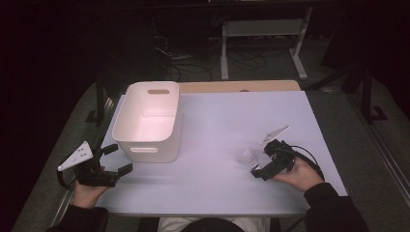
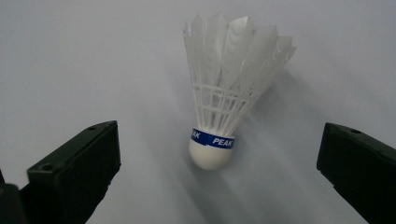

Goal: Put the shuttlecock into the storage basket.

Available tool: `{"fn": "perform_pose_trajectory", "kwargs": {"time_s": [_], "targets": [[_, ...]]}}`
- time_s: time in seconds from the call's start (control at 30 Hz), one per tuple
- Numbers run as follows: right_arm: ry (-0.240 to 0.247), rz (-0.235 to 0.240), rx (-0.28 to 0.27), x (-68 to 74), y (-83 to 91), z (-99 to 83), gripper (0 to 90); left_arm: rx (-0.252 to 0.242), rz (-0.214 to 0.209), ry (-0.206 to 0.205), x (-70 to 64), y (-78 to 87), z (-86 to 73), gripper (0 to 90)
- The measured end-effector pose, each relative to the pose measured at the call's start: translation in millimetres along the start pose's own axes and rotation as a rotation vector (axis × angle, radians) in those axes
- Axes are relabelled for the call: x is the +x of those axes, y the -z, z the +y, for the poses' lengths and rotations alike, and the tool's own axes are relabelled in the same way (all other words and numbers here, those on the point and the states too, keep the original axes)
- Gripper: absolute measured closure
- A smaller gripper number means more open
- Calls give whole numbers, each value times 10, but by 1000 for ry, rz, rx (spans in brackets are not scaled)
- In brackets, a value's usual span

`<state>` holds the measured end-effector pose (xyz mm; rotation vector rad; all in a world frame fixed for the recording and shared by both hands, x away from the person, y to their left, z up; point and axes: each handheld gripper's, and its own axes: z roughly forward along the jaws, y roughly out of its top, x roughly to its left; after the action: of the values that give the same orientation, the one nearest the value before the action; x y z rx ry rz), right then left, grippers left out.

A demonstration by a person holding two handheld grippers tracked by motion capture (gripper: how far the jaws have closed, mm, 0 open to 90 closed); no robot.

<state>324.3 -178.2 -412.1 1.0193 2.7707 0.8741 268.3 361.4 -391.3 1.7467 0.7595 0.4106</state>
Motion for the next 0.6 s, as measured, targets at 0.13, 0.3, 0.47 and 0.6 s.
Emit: {"fn": "perform_pose_trajectory", "kwargs": {"time_s": [0.13, 0.3, 0.47, 0.6], "targets": [[-32, -3, 24, -26, -30, 12, 0, 0, 0, 0, -1, 0, 0, 0], [-64, 6, 52, -39, -66, 17, 59, 2, 0, -2, 0, 0, 0, 0], [-95, 31, 54, -55, -80, 12, 136, 0, 1, -1, 0, 0, 0, 0], [-97, 30, 64, -55, -100, 11, 170, -1, 2, 0, 1, 1, 0, 0]]}}
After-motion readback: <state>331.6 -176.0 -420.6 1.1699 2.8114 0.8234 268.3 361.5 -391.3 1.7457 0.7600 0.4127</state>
